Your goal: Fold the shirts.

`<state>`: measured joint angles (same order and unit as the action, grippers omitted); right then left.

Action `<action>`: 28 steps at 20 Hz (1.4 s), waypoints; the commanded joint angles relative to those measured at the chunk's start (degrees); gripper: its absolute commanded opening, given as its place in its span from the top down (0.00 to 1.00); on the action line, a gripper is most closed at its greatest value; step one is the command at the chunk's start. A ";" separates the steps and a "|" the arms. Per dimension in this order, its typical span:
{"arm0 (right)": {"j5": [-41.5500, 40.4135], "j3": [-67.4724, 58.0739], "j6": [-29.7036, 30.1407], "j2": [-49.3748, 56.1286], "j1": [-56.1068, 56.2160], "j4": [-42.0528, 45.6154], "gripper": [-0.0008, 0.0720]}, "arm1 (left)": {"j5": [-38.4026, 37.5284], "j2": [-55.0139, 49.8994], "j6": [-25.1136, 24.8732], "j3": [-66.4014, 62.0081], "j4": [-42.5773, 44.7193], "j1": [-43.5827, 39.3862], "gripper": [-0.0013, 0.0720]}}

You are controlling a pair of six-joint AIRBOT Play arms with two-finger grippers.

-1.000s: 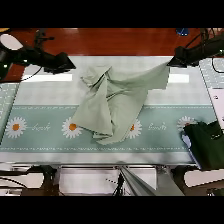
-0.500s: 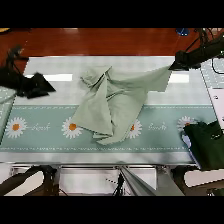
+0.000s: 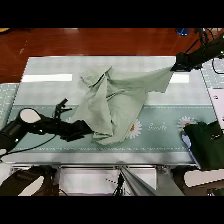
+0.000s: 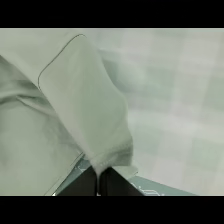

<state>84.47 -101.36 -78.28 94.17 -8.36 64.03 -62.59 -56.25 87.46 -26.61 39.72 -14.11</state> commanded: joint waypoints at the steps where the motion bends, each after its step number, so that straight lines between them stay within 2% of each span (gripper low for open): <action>1: -0.44 -0.07 0.00 0.00 -0.04 0.07 0.96 | 9.68 -3.37 1.79 3.13 -5.01 -8.87 0.07; 5: -0.46 -0.04 0.02 0.00 -0.04 0.07 0.96 | 14.95 -9.14 1.75 3.10 -9.75 -14.08 0.07; 10: -0.48 -0.07 0.17 0.00 -0.04 0.09 0.96 | 20.68 -11.32 1.77 3.06 -14.03 -16.22 0.09; 11: -0.48 -0.07 0.17 0.00 -0.04 0.09 0.96 | 22.08 -11.39 1.77 3.06 -15.21 -16.57 0.16; 12: -0.48 -0.04 0.17 0.00 -0.04 0.09 0.96 | 23.47 -11.39 1.75 3.04 -16.31 -17.16 0.39; 13: -0.46 -0.07 0.17 0.00 -0.04 0.11 0.96 | 24.68 -11.39 1.77 3.02 -16.85 -17.75 0.53; 14: -0.44 -0.07 0.17 0.00 -0.04 0.15 0.96 | 25.18 -11.39 1.77 3.02 -16.90 -17.99 0.71; 16: -0.33 -0.07 0.17 0.00 -0.04 0.72 0.96 | 24.41 -11.30 1.31 2.99 -16.87 -17.53 0.93; 21: -0.33 -0.07 0.37 -0.42 -0.04 2.80 0.96 | 12.04 -7.04 -5.64 -1.29 -16.85 -15.47 0.94; 25: -4.17 -0.07 0.90 -4.02 -0.04 2.82 0.96 | 8.63 7.54 -4.20 -11.61 -16.83 -12.74 0.94; 28: -9.29 -0.07 0.85 -9.57 -0.04 2.47 0.96 | 6.93 18.86 -1.92 -23.50 -16.81 -5.33 0.94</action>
<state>79.81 -101.36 -77.54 88.53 -8.38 66.63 -53.21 -46.78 83.96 -40.95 23.09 -24.51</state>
